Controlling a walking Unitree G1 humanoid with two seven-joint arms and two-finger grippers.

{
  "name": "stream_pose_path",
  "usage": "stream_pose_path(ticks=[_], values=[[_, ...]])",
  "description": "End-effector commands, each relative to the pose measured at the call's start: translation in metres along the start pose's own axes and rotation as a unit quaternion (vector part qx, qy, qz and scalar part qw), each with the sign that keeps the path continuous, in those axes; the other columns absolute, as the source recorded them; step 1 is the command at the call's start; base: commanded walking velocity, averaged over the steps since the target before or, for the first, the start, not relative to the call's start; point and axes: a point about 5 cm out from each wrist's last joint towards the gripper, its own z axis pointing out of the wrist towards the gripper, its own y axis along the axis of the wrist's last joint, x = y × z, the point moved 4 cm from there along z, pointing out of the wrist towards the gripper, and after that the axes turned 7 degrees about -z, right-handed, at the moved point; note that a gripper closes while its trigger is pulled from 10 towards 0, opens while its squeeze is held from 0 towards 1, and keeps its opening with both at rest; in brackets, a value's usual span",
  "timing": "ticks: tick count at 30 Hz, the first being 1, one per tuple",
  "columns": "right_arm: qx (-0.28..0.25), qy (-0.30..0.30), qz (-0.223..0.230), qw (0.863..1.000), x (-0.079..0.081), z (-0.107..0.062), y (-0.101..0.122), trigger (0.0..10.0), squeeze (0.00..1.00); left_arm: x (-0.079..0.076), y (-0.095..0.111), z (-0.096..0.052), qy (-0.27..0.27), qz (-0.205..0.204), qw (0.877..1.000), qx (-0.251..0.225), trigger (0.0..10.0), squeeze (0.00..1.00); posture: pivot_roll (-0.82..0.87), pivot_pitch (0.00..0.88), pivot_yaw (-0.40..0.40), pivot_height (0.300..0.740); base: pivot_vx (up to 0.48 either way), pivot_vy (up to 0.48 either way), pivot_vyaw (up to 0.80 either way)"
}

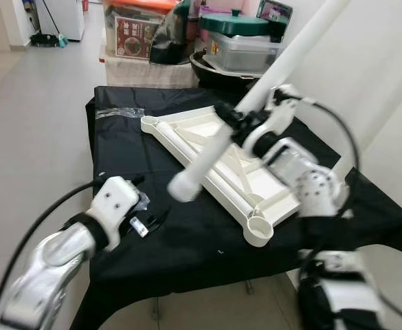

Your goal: Building children table

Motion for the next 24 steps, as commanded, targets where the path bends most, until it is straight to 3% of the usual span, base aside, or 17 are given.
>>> stream_pose_path(ticks=[1, 2, 3, 4, 5, 13, 24], values=[[-0.014, 0.012, -0.023, 1.0, 0.003, 0.002, 0.007, 0.0, 0.0, -0.001, 0.0, 0.0, -0.006, -0.001, 1.0, 0.004, 10.0, 1.0, 0.17, 0.0, -0.181, 0.74, 0.0, 0.0, 0.0], [-0.017, 0.003, -0.072, 0.997, -0.004, 0.001, 0.012, 0.0, 0.0, 0.001, -0.003, -0.001, 0.008, 0.001, 1.0, 0.01, 10.0, 0.35, 0.17, 0.0, -0.179, 0.74, 0.0, 0.0, 0.0], [-0.017, -0.006, -0.112, 0.994, -0.011, 0.0, 0.016, 0.0, 0.0, 0.004, -0.005, -0.002, 0.022, 0.004, 1.0, 0.014, 10.0, 0.0, 0.16, 0.0, -0.178, 0.74, 0.0, 0.0, 0.0], [-0.017, -0.006, -0.112, 0.994, -0.011, 0.0, 0.016, 0.0, 0.0, 0.004, -0.005, -0.002, 0.022, 0.004, 1.0, 0.014, 10.0, 0.0, 0.16, 0.0, -0.178, 0.74, 0.0, 0.0, 0.0], [-0.017, -0.016, -0.167, 0.986, -0.021, -0.005, 0.023, 0.0, 0.0, 0.012, -0.007, -0.004, 0.058, -0.007, 0.998, 0.014, 10.0, 0.0, 0.16, 0.0, -0.175, 0.74, 0.0, 0.0, 0.0], [0.007, -0.01, -0.242, 0.97, -0.034, -0.017, 0.011, 0.0, 0.0, 0.022, -0.015, -0.009, 0.1, -0.028, 0.994, 0.024, 10.0, 0.0, 0.15, 0.0, -0.169, 0.74, 0.0, 0.0, 0.0], [0.027, -0.036, -0.255, 0.966, -0.051, -0.022, -0.006, 0.0, 0.0, 0.017, -0.02, -0.006, 0.096, -0.039, 0.994, 0.028, 10.0, 0.0, 0.14, 0.0, -0.159, 0.74, 0.0, 0.0, 0.0]])
